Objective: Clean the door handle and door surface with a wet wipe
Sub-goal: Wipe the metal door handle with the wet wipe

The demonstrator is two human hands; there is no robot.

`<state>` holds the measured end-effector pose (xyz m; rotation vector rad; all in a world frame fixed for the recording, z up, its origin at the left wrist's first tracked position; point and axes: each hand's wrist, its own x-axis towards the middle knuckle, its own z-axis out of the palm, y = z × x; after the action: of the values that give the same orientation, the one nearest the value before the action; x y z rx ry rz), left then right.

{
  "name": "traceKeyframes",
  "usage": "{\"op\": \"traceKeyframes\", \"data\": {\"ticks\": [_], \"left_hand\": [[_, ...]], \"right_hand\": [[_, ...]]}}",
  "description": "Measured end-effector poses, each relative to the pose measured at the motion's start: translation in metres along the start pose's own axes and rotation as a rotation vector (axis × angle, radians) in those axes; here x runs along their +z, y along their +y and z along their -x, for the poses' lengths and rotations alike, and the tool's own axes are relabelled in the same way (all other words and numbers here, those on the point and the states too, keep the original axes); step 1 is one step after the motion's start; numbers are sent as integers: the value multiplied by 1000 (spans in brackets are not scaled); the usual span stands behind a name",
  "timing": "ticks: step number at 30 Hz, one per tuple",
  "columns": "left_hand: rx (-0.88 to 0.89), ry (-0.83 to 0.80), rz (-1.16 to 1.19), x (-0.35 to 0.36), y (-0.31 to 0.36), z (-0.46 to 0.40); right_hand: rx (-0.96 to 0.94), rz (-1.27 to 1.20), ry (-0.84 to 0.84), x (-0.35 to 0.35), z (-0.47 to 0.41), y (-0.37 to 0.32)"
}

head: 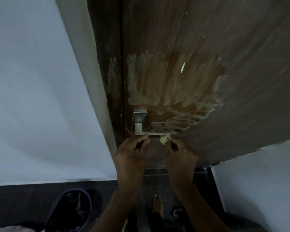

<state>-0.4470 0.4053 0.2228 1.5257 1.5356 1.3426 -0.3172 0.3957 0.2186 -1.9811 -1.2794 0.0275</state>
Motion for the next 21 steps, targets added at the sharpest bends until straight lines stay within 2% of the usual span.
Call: {"op": "traceKeyframes", "data": {"ticks": [4,6,11,18,21], "left_hand": [[-1,5,25,4,-1,1],[-8,8,30,4,-1,1],[-21,-8,30,2,-2,0],[-30,-1,23,1,-1,1],[-23,1,14,1,-1,1]], "right_hand": [[478,-448,-42,4,-1,2],[572,-643,-49,3,-4,3],[643,-826,-28,-1,-13,4],[697,-896,-129,-1,-25,5],[584,-854,-172,-1,-8,3]]}}
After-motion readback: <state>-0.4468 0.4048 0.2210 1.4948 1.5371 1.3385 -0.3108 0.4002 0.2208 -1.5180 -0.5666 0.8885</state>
